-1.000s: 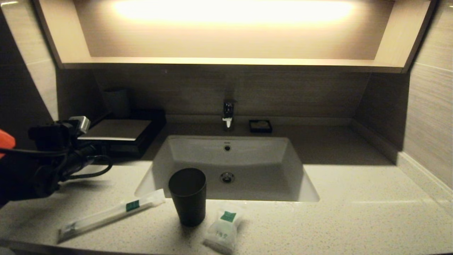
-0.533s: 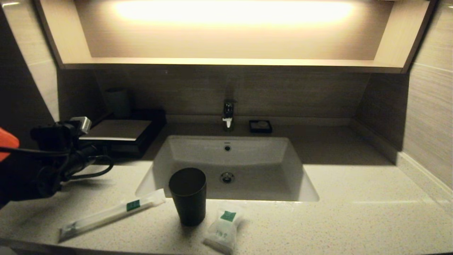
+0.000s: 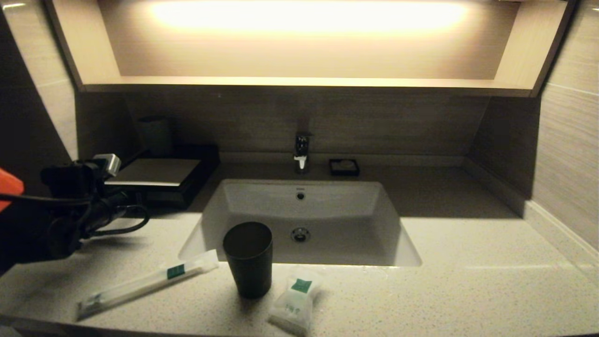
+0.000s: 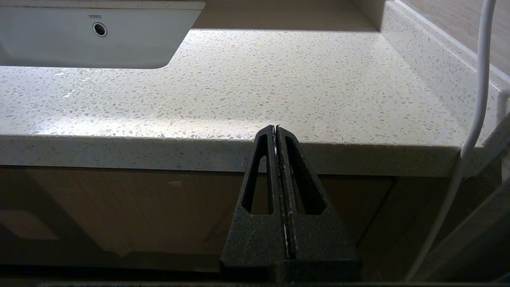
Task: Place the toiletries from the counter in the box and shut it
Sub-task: Open the drawer
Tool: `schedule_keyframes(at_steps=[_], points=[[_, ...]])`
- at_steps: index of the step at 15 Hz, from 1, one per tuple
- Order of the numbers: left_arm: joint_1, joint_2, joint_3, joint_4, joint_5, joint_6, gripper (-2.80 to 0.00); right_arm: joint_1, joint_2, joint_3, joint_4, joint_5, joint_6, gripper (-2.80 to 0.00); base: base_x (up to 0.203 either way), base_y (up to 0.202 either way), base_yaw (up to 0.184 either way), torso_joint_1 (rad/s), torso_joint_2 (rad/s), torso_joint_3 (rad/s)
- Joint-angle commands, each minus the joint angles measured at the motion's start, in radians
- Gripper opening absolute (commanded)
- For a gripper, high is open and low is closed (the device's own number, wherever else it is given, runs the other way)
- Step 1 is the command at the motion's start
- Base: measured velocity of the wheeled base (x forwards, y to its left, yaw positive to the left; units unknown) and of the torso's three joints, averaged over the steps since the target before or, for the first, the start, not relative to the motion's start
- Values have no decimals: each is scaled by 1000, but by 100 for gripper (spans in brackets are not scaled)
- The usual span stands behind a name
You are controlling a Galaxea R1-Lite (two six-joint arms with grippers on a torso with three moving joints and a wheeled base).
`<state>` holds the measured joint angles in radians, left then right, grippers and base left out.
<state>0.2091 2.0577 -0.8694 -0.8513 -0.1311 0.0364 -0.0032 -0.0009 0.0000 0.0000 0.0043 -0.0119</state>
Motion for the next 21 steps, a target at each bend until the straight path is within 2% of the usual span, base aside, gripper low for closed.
schedule_keyframes(at_steps=[1, 13, 17, 21], points=[[0, -7, 0, 20, -1, 2, -280, 0, 1, 2, 0, 0, 0, -280, 0, 0, 0, 0, 0, 0], [1, -95, -30, 251, 7, 10, -280, 0, 0, 0, 0, 0, 0, -280, 0, 0, 0, 0, 0, 0], [2, -127, -61, 390, 8, 14, -280, 0, 1, 2, 0, 0, 0, -280, 0, 0, 0, 0, 0, 0], [2, -166, -62, 452, 8, 14, -280, 0, -1, 1, 0, 0, 0, -280, 0, 0, 0, 0, 0, 0]])
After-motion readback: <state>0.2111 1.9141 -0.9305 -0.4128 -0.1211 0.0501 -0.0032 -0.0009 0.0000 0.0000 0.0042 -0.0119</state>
